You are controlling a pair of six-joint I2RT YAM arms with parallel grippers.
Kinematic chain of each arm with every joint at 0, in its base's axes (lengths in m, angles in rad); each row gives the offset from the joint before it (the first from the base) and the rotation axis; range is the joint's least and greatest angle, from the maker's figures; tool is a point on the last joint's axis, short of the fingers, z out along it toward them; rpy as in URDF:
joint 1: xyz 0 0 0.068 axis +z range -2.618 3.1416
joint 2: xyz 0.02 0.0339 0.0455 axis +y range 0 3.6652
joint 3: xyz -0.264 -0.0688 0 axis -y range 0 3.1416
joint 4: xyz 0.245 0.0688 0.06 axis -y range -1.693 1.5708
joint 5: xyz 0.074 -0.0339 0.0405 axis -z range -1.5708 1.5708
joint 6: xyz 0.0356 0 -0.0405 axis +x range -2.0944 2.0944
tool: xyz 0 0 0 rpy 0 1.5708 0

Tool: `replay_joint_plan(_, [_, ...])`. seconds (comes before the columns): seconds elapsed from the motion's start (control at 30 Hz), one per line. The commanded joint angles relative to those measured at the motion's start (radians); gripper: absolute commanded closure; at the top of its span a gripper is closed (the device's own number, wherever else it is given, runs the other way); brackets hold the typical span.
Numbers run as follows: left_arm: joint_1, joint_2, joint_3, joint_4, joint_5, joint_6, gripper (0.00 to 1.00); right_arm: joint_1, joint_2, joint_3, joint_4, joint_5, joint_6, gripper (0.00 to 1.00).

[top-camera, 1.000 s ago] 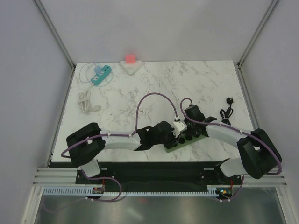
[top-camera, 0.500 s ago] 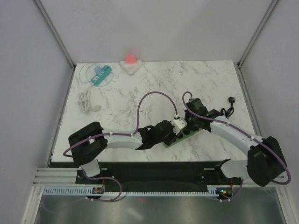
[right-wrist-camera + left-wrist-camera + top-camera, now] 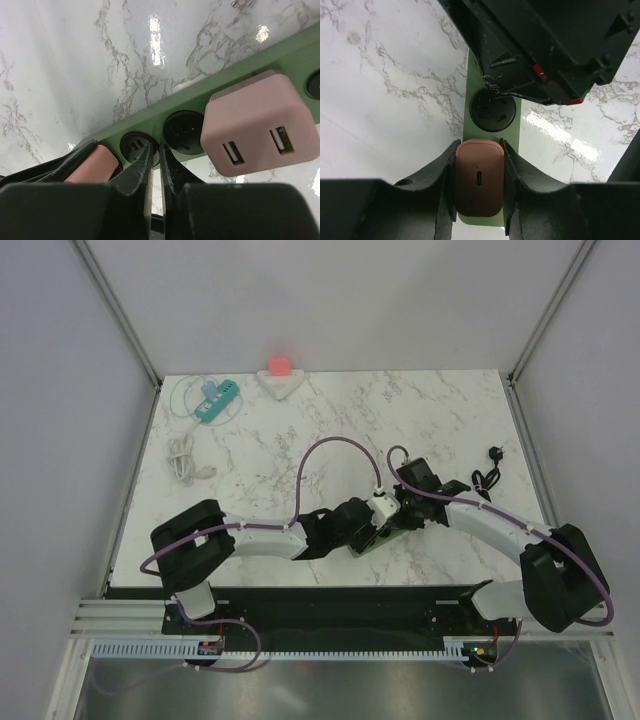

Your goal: Pull the plug off the socket

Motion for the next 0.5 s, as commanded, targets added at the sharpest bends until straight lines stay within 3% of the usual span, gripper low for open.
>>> replay_joint_plan(0.0, [0.011,-0.055,0.039,0.106,0.005,-0.017,0.98,0.004,0.058,-0.078,0.036,0.006,-0.006,0.84])
replay_joint_plan(0.17, [0.027,-0.109,-0.005,0.163,0.118,-0.050,0.98,0.007,0.045,-0.142,0.047,0.021,-0.008,0.84])
replay_joint_plan(0.37, [0.010,-0.102,0.010,0.140,-0.056,0.016,0.98,0.013,0.057,-0.154,0.060,0.023,0.005,0.85])
replay_joint_plan(0.47, [0.054,-0.111,0.088,0.027,0.076,-0.071,0.98,0.018,0.077,-0.158,0.065,0.026,0.000,0.85])
